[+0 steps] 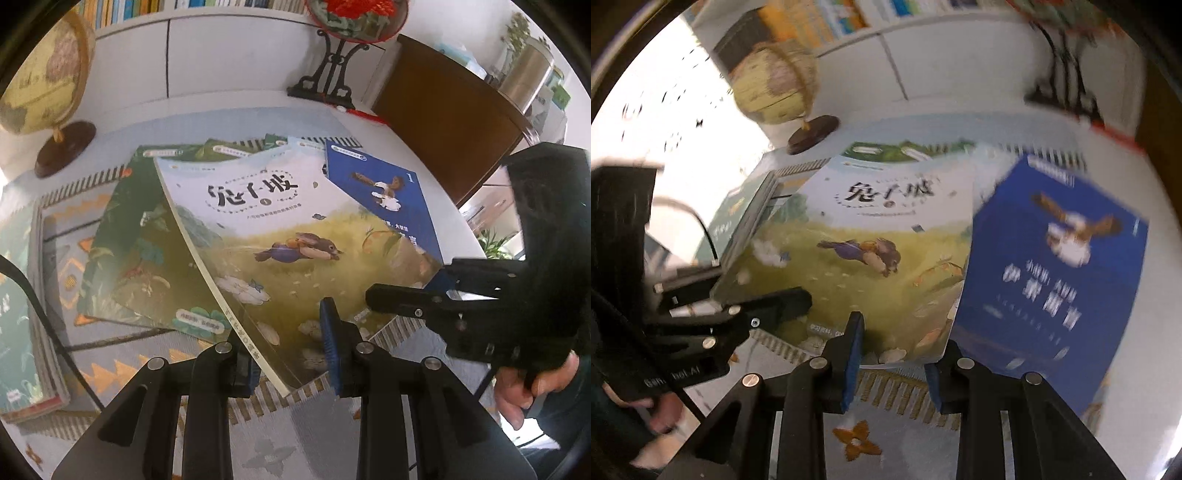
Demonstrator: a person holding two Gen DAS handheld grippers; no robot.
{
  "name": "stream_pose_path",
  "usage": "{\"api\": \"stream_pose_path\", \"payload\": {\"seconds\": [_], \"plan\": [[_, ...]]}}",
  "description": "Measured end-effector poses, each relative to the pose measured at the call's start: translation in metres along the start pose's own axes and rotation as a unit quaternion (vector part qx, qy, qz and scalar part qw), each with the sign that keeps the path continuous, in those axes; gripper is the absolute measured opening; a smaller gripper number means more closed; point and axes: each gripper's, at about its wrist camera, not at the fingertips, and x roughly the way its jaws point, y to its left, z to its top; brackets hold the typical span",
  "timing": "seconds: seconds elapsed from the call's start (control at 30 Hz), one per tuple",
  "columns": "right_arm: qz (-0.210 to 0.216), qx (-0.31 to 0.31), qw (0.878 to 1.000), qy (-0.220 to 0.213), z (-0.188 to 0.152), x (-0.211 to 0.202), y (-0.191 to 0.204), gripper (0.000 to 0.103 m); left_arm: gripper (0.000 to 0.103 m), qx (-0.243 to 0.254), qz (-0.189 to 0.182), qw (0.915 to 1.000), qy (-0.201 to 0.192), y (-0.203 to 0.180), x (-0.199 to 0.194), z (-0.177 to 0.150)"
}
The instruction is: Organize books
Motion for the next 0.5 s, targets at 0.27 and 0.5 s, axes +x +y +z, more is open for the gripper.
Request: {"api": "stream_pose_path", "payload": {"seconds": [0.27, 0.5], "plan": [[0.064, 0.130, 0.989, 0.018, -0.001, 0.013, -0.042, 0.029, 0.025, -0.015, -0.004, 0.9999, -0.002, 0.007, 0.004, 0.003], [0.042, 0.098, 0.994, -0.028, 0.002, -0.001, -0.028, 0.014, 0.025, -0.014, 0.005, 0.9999, -0.006, 0.008, -0.002, 0.002]]}}
